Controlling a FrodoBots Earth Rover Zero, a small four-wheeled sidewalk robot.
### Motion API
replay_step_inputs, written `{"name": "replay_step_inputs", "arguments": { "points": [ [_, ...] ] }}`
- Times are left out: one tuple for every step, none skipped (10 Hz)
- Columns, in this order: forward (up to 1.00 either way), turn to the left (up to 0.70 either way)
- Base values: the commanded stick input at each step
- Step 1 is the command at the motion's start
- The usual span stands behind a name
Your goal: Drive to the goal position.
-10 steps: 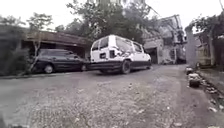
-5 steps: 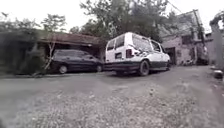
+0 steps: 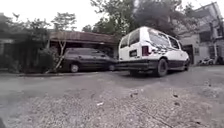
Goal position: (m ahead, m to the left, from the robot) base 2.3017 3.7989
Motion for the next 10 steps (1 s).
{"name": "replay_step_inputs", "arguments": {
  "points": [
    [1.00,0.27],
    [1.00,0.27],
    [1.00,0.27],
    [1.00,0.27],
    [1.00,0.27],
    [1.00,0.27],
    [1.00,0.27],
    [1.00,0.27],
    [1.00,0.27],
    [1.00,0.27]
  ]
}}
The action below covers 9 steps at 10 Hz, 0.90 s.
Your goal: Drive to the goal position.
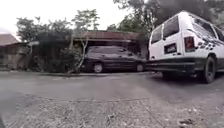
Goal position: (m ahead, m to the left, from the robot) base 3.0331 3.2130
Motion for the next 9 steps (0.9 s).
{"name": "replay_step_inputs", "arguments": {
  "points": [
    [1.00,0.27],
    [1.00,0.27],
    [1.00,0.27],
    [1.00,0.27],
    [1.00,0.27],
    [1.00,0.27],
    [1.00,0.27],
    [1.00,0.27],
    [1.00,0.27]
  ]
}}
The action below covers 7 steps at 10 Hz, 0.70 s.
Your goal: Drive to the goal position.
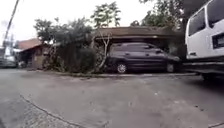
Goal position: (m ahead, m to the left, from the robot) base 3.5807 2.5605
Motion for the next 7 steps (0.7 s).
{"name": "replay_step_inputs", "arguments": {
  "points": [
    [1.00,0.27],
    [1.00,0.27],
    [1.00,0.27],
    [1.00,0.27],
    [1.00,0.27],
    [1.00,0.27],
    [1.00,0.27]
  ]
}}
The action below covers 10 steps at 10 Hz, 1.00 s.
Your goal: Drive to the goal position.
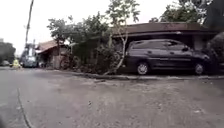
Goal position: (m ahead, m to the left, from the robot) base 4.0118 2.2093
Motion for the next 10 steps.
{"name": "replay_step_inputs", "arguments": {
  "points": [
    [1.00,0.27],
    [1.00,0.27],
    [1.00,0.27],
    [1.00,0.27],
    [1.00,0.19],
    [1.00,0.00],
    [1.00,0.07],
    [1.00,0.27],
    [1.00,0.27],
    [1.00,0.27]
  ]
}}
